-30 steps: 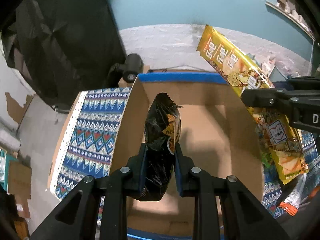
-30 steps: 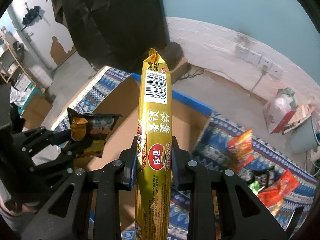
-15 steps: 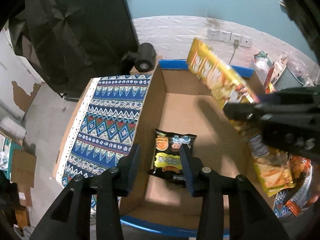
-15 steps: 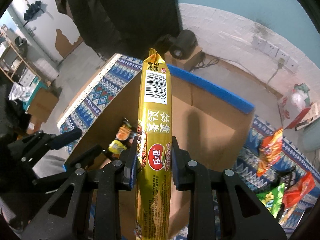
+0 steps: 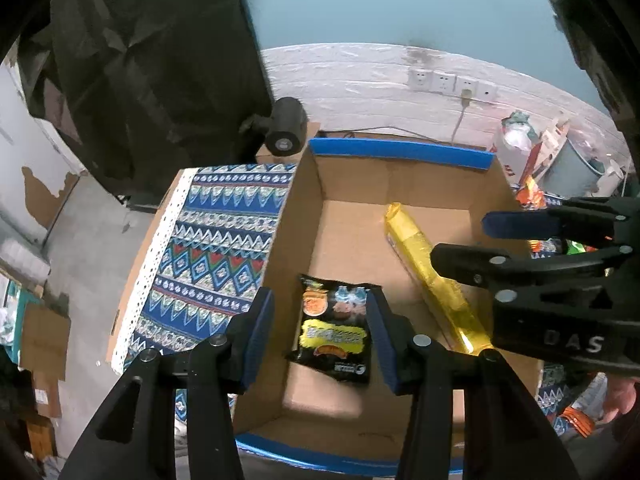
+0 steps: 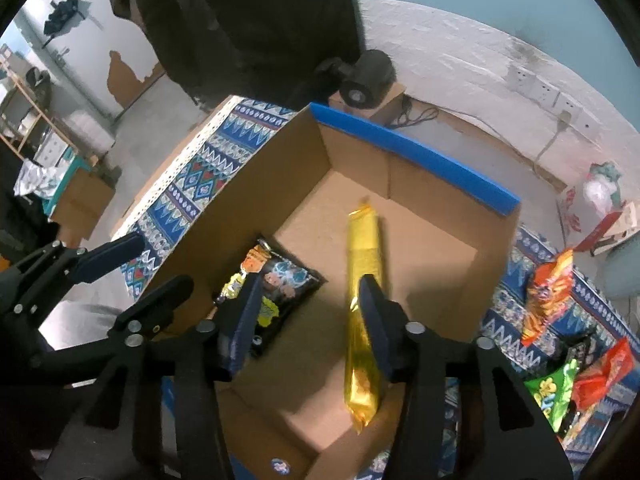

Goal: Organize snacks
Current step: 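Open both tools to drop the black bag and yellow stick into the box, then move both tools back over the snack pile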

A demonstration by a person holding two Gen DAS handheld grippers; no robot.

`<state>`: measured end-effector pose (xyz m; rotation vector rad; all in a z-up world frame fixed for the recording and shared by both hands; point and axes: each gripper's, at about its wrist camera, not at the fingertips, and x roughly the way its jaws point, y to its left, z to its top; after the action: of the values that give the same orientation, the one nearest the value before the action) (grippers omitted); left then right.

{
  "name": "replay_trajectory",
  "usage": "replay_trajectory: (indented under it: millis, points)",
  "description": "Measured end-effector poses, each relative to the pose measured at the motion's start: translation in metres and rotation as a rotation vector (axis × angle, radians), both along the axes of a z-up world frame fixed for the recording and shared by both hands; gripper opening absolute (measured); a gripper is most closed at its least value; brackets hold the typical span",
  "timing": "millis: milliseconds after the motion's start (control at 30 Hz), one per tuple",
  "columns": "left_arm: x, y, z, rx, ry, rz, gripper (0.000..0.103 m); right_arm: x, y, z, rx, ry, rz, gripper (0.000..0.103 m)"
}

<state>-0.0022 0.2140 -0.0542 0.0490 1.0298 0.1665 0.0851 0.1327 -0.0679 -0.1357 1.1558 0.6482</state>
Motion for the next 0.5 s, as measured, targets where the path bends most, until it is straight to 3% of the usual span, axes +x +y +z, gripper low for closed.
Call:
replay_trajectory:
  millis: [200, 500]
  points:
    - [0.002, -0.026, 0.004, 0.006, -0.017, -0.065, 0.058, -0.005, -0.030, 0.012, -0.022, -0.040, -0.026, 0.066]
    - [0.004, -0.081, 0.012, 0.025, -0.038, -0.201, 0.068, -0.014, -0.086, 0.027, -0.045, -0.084, -0.084, 0.068]
